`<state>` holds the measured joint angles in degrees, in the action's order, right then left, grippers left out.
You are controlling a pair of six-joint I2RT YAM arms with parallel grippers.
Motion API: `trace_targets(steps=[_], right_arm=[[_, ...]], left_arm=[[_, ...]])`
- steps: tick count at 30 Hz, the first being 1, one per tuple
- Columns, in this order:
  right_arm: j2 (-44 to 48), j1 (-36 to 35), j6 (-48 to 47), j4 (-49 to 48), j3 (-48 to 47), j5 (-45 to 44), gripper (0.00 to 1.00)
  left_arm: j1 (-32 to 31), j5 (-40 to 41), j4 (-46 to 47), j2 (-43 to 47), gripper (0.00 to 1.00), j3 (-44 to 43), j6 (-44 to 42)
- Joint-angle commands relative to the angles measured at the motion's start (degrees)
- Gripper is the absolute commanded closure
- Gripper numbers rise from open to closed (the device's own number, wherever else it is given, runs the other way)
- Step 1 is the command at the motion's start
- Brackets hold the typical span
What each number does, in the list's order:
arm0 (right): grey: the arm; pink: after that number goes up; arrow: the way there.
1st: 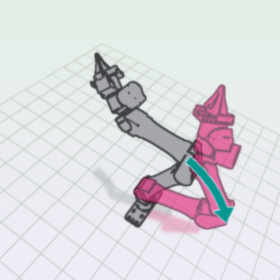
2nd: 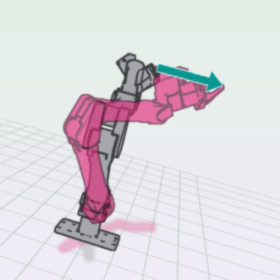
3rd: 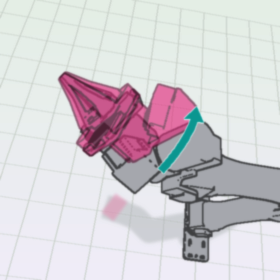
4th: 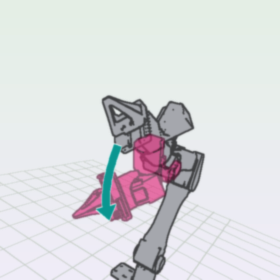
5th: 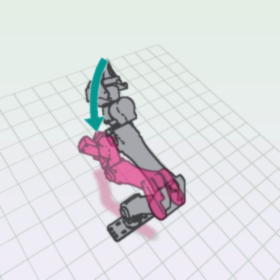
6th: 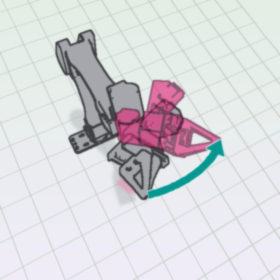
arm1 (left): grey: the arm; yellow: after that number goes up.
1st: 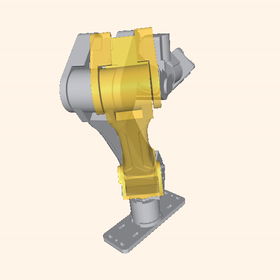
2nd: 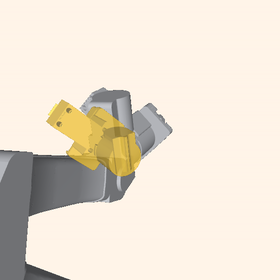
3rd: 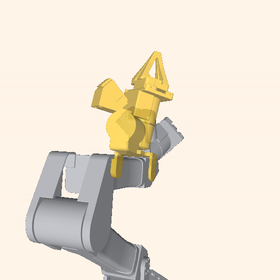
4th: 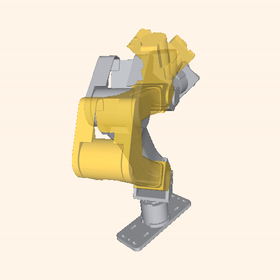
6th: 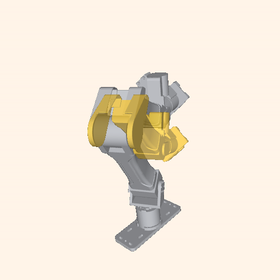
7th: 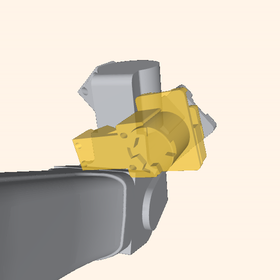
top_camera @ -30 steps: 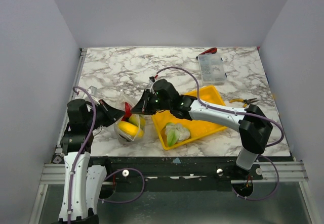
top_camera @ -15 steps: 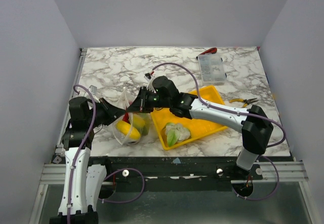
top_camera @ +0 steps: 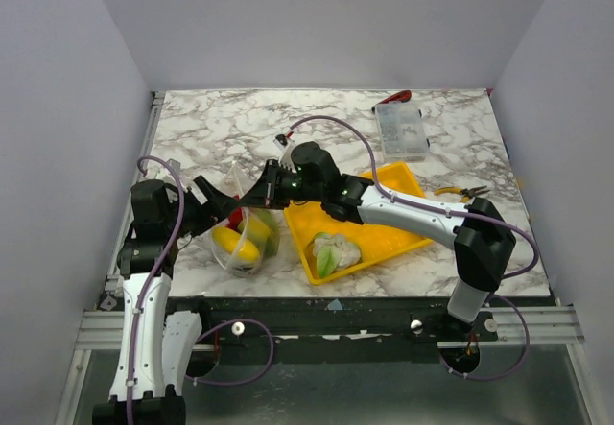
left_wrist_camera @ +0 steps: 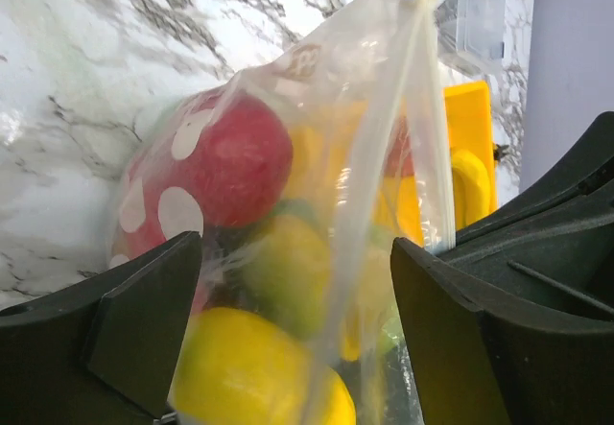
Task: Place the food in the zip-top bag and seal the zipper
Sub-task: Adjust the zipper food storage bag at the center of the board.
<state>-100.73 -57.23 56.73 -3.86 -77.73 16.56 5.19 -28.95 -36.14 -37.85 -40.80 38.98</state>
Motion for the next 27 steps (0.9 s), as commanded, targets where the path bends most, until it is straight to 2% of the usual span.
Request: trace_targets(steps=[1,9,13,16,21,24,27], right_arm=[[-2.1,-1.4,-1.3,0.8,-0.1,2.2,0.96],[-2.3,-1.4,-2.9,1.4,-0.2,2.1,0.95],[-2.0,-1.4,-4.3,2.2,0.2,1.7,0.94],[-1.6,-1.7,-5.9,2.5,0.1,1.3,0.91],[-3.2,-2.5,-7.2,3.5,-2.0,0.9,0.91],[-3.6,-2.5,-7.2,3.5,-2.5,0.5,0.91],[-3.6,-2.5,-7.5,3.7,-3.3,0.2,0.91]], left_arm=[[-1.1,1.0,5.7,-0.2,0.17,-6.9,-1.5],[-1.4,2.1,5.9,-2.8,0.19,-8.5,-0.9],[-1.5,2.4,5.4,-3.3,0.26,-8.8,0.2],[-1.5,3.0,6.5,-2.9,0.24,-7.8,0.9],[-2.3,4.1,8.1,-5.9,0.25,-8.1,1.0],[-4.3,5.3,8.4,-7.7,0.33,-8.9,-0.9],[-8.2,9.9,7.8,-8.5,0.41,-9.5,-3.6]])
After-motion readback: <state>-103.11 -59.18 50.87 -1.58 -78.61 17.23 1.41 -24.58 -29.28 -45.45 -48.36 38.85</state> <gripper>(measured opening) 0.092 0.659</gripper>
